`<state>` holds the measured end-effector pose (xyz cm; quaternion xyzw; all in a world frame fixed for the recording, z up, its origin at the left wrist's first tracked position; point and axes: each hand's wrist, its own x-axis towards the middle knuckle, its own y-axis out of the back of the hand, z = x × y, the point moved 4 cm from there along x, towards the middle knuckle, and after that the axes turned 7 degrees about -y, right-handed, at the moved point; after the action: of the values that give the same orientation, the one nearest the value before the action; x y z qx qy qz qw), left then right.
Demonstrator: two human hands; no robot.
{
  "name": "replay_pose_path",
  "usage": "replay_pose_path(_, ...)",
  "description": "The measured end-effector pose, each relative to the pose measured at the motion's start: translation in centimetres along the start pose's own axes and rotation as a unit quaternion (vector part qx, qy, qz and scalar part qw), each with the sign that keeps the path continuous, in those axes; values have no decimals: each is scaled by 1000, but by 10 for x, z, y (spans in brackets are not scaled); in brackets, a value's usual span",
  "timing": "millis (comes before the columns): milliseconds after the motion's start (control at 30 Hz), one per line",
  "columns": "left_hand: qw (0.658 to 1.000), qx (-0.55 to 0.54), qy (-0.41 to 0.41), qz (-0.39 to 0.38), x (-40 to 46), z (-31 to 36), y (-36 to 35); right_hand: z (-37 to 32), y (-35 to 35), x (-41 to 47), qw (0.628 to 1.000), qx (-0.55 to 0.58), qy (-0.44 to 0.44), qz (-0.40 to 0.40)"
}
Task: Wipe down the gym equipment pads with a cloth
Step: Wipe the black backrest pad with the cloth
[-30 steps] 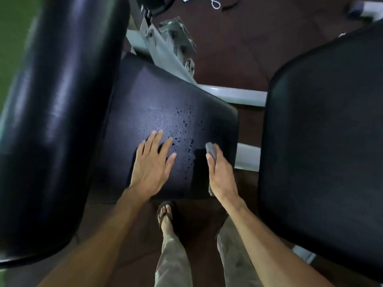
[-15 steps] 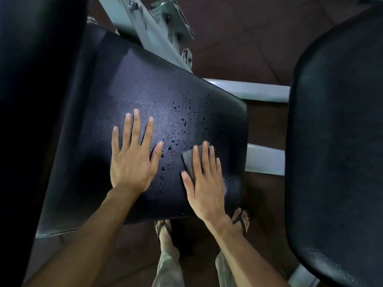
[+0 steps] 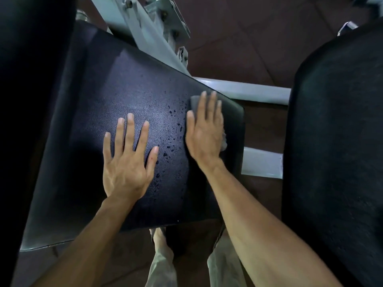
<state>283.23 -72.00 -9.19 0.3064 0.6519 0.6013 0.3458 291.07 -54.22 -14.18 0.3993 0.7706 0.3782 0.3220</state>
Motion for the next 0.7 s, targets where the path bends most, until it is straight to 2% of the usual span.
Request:
replay_pose_path(100,1000,-11,2,3,0,1,1,12,-6,-78,993,-32,111,-31)
replay_pose_path(200,1000,-12,5,1,0,1,1,54,-10,-154,992,-41,108,-47)
replay_pose_path(333,1000,-6,3,3,-1,1,0,93,-6,-151,999,-35,-8,-31)
replay_pose_path(467,1000,-7,3,6,-1,1,0,90,5,-61,979,29,-203,20)
replay_pose_path(533,1000,-9,3,9,-1,1,1,73,8,-13,971,49,-233,41)
replay_pose_path(600,1000,-5,4,12,-1,1,0,46,8,20,977,46,-201,47)
replay_pose_path(700,1000,-7,3,13,-1,2,1,2,0,15,998,30,-55,17)
